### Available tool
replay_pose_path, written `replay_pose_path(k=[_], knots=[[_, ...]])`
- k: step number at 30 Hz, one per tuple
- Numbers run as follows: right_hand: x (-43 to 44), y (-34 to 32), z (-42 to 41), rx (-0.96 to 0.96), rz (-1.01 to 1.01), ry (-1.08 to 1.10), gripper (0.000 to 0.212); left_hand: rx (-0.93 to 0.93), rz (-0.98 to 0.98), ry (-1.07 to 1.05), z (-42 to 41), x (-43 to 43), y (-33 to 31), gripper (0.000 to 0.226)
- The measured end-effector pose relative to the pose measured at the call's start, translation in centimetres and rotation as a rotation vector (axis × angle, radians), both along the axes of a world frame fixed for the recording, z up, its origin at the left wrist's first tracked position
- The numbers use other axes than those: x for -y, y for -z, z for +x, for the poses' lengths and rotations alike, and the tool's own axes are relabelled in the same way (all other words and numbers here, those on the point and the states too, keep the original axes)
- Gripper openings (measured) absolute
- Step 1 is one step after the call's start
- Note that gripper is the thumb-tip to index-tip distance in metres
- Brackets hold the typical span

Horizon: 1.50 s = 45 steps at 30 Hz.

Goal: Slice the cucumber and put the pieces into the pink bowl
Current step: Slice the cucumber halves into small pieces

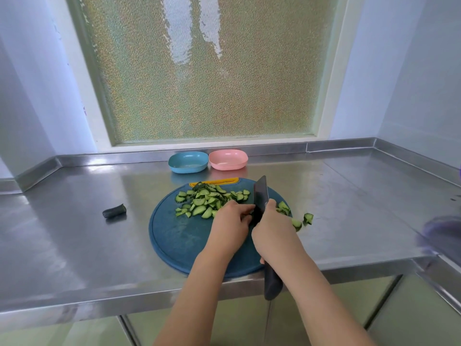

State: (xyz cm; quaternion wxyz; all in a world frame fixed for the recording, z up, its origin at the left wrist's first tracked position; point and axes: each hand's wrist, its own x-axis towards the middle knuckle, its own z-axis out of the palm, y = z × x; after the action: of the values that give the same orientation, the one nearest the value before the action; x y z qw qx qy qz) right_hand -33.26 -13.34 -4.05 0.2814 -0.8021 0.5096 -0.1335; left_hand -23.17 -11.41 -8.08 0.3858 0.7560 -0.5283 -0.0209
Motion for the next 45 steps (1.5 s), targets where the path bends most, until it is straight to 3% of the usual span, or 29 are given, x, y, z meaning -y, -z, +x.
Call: replay_pose_path(k=[12,18,26,32,41,45], knots=[[0.9,-0.6,1.0,-0.097,0.010,0.020,0.066,0.029,-0.059,0.023,0.2,0.2,0.2,0.029],[1.0,0.2,2.1,-0.036,0.074,0.053,0.061,0.013,-0.069,0.027,0.2,0.0,0.2,0.030],[1.4,0.5,1.1,-0.045,0.071,0.052,0.064,-0.141,-0.058,0.021,0.3,-0.2,0.0,0.035],[0.6,0.1,-1.3,0.178,0.164,0.033,0.053,-0.191,-0.061,0.023,0.5,-0.2,0.0,0.035],[0.4,0.4,-1.5,0.246,0.128,0.013,0.061,-0.200,-0.037,0.020,0.3,-0.2,-0.1,0.035],[0.4,0.7,-1.5,0.286,0.106,0.009,0.054,-0.190,-0.031,0.028,0.3,-0.2,-0.2,0.035]])
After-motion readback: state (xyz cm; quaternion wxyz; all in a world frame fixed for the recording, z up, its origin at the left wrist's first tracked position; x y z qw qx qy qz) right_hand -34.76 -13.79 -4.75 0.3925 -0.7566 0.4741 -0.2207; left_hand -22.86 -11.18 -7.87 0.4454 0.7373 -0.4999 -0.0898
